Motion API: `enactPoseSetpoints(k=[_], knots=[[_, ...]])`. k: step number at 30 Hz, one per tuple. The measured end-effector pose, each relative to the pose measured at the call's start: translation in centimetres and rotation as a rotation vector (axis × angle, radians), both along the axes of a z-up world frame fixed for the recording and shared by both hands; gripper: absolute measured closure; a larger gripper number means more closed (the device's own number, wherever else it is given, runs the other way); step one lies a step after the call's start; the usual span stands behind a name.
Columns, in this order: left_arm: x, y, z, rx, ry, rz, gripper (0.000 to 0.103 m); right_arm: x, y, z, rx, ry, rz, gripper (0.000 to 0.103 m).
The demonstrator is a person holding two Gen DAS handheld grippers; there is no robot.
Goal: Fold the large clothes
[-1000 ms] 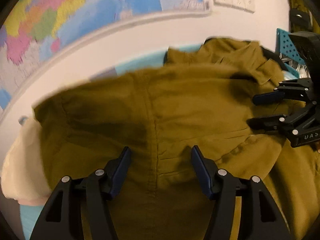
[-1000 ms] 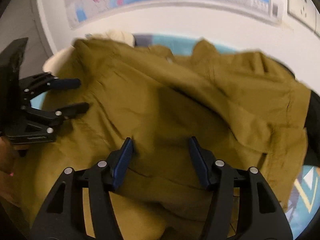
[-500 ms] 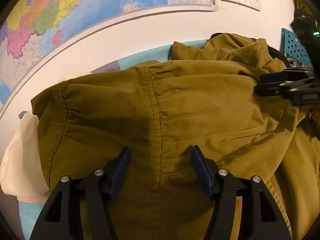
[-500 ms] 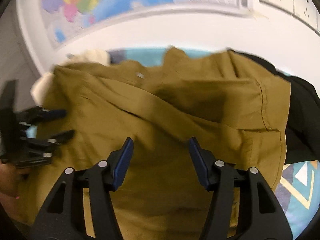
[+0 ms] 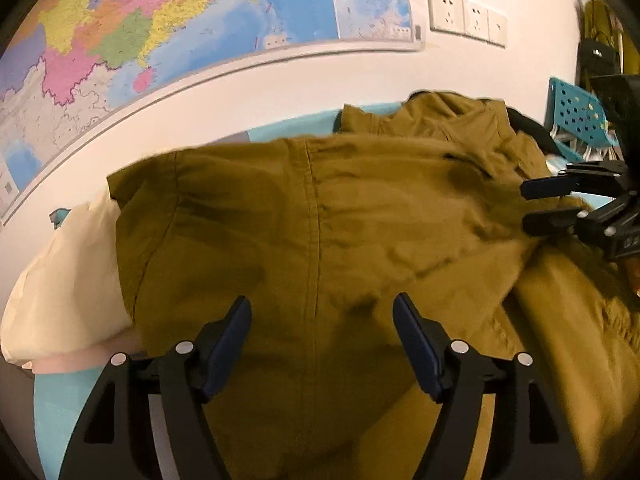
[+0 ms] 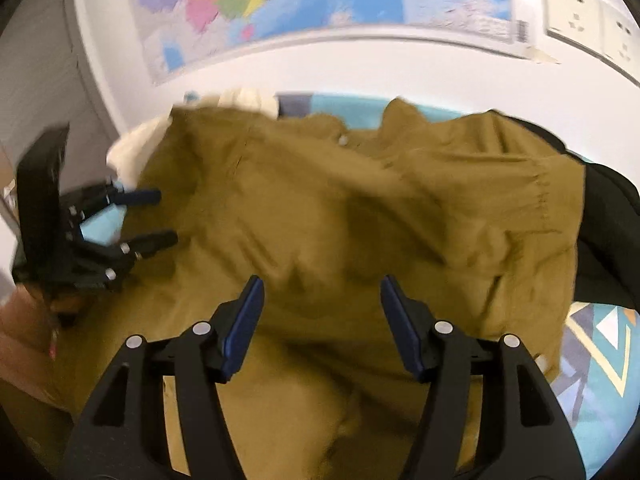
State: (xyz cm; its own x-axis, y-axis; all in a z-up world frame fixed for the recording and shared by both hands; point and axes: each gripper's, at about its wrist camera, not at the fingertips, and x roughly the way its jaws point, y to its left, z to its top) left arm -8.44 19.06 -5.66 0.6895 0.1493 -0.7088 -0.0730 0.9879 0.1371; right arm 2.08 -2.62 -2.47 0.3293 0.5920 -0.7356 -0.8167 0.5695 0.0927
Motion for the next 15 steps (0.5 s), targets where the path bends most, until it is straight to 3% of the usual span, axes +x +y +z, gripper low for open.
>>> enactPoseSetpoints(k=[4,10,15], knots=[[-0.9,0.1,-0.3,-0.005,0.0,0.022,0.032,0.3,0.1,-1.9,-0.04,0.02,-0.023,0.043],[-5.0,3.5,1.9,-0.081,-0.081,0.103,0.03,-0.8,-2.6,0.8,0.063,0.03,-0.044,0.037],[-8.2,5.8,2.1,-0.125,-0.072,0.152,0.029,-1.9,-6.5,2.7,0.163,0.082,-0.068,0.035]])
